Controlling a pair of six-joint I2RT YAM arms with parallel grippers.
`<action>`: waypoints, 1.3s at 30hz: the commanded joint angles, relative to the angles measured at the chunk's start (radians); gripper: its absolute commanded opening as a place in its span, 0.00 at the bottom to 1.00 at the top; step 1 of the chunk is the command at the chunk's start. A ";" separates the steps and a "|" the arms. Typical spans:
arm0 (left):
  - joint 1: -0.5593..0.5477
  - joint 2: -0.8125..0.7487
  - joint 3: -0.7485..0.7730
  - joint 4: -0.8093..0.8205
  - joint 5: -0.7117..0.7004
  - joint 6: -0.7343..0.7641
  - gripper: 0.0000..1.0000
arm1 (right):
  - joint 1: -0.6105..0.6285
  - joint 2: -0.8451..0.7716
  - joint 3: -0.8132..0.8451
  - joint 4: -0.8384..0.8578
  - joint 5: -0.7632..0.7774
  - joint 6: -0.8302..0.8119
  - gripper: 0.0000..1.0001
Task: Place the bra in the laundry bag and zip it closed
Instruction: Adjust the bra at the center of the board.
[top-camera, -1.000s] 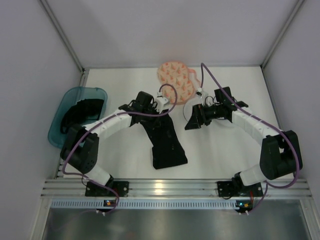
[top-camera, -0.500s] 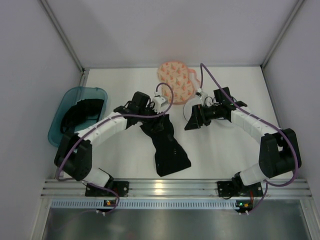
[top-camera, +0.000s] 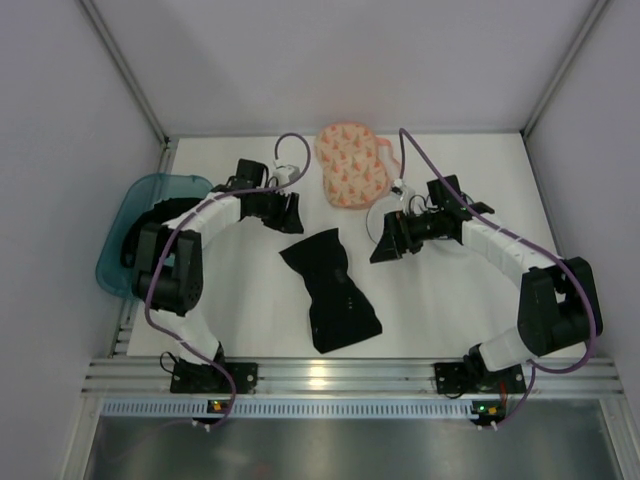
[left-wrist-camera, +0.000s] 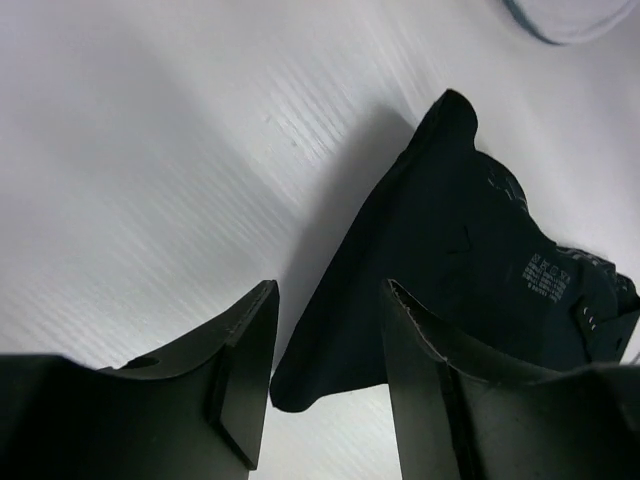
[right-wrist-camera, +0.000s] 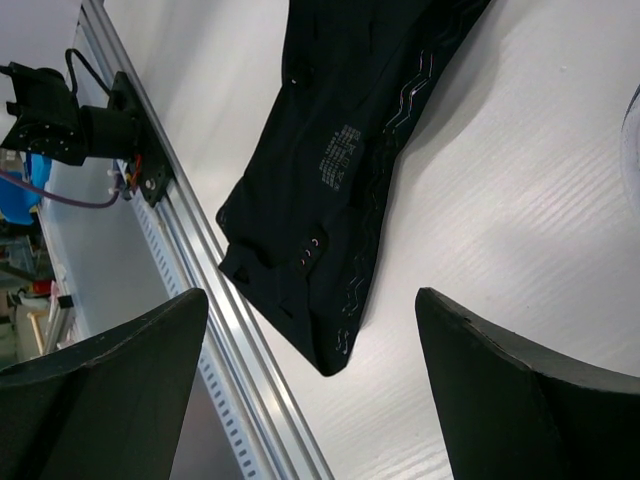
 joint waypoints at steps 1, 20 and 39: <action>-0.005 0.052 0.057 -0.032 0.158 0.057 0.50 | -0.012 -0.036 -0.003 -0.033 -0.016 -0.063 0.86; -0.006 0.124 0.060 -0.032 0.191 0.103 0.10 | -0.013 -0.018 -0.006 -0.044 -0.009 -0.085 0.85; -0.006 0.126 0.105 -0.047 0.100 0.186 0.44 | -0.013 -0.024 -0.027 -0.043 -0.016 -0.094 0.85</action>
